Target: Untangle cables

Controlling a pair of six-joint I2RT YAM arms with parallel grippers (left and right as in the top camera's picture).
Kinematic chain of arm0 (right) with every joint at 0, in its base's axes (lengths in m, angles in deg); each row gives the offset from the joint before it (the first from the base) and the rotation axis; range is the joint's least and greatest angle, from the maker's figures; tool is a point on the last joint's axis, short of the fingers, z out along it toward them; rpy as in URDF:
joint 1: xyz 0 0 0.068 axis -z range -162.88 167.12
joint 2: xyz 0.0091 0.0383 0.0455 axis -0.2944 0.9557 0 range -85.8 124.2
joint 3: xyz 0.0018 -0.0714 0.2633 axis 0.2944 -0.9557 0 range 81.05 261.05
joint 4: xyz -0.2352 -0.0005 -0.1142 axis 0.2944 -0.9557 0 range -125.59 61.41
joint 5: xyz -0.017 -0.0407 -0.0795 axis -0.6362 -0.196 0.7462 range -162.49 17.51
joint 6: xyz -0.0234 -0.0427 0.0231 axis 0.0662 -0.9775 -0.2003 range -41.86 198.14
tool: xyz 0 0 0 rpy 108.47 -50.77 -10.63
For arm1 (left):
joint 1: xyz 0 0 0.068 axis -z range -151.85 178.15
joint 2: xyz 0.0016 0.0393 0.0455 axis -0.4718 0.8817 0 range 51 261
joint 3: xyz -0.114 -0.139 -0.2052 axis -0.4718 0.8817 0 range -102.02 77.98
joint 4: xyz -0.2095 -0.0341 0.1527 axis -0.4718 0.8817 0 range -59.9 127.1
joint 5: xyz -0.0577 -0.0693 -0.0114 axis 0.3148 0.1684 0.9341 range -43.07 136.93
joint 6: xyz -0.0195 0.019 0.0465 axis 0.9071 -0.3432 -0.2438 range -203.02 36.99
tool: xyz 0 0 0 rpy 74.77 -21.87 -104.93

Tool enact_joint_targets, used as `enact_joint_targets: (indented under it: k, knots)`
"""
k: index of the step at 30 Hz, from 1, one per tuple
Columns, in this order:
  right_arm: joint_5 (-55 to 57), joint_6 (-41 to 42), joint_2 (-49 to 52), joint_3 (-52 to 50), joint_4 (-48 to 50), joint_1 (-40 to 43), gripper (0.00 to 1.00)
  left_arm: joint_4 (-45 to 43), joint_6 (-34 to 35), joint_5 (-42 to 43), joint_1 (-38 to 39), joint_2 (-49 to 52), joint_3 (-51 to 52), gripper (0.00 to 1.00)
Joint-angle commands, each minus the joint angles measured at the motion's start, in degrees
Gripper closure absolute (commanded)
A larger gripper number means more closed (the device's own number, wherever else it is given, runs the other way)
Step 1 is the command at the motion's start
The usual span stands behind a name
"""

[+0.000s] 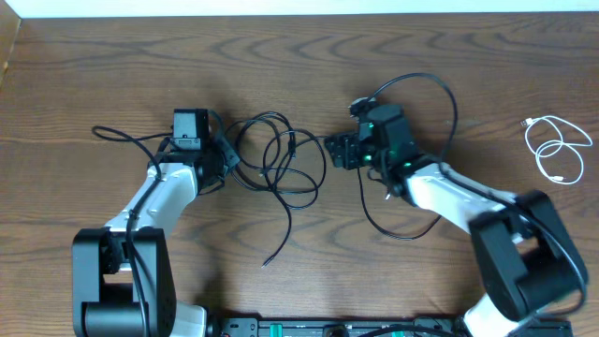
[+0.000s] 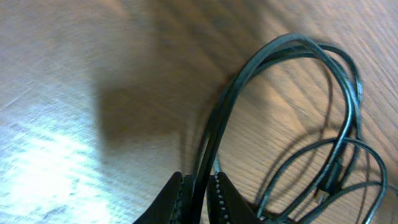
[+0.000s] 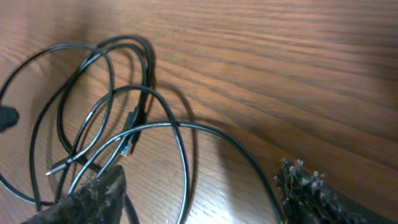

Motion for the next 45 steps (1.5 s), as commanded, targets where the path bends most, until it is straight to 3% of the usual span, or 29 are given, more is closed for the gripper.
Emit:
enact_joint_targets:
  k: [1,5,10,13,18,31,35,42,45]
  knots:
    - [-0.1,-3.9,3.1,-0.4,3.5,-1.6,0.24,-1.0,-3.5,1.8,2.2,-0.6,-0.3,0.83]
    - [4.1,-9.8,5.1,-0.4,8.0,-4.0,0.26,-2.3,-4.4,1.7,4.4,-0.6,-0.3,0.77]
    - [13.2,-13.7,5.4,-0.4,11.4,-6.3,0.14,-2.4,-4.4,0.9,5.0,-0.6,-0.3,0.74]
    - [13.4,-16.6,5.5,-0.4,13.2,-6.7,0.13,-2.4,-4.3,-0.3,5.0,-0.6,-0.3,0.73]
    - [13.8,-16.7,5.9,-0.4,13.2,-6.7,0.20,-2.3,-4.3,-0.3,5.0,-0.6,-0.3,0.72]
    - [12.7,-18.8,12.1,-0.4,13.4,-6.9,0.20,-2.3,-4.3,-0.3,5.0,-0.6,-0.3,0.71]
    - [12.8,-18.8,14.1,-0.4,12.2,-6.6,0.34,-2.4,-4.3,-0.3,5.0,-0.6,-0.3,0.70]
    - [15.6,-18.8,14.4,-0.4,2.2,-6.5,0.95,-2.4,-4.4,-0.3,5.0,-0.6,-0.3,0.70]
    - [16.3,-18.5,14.1,-0.4,-0.5,-6.4,0.99,-2.4,-4.3,-1.7,5.0,-0.6,-0.3,0.70]
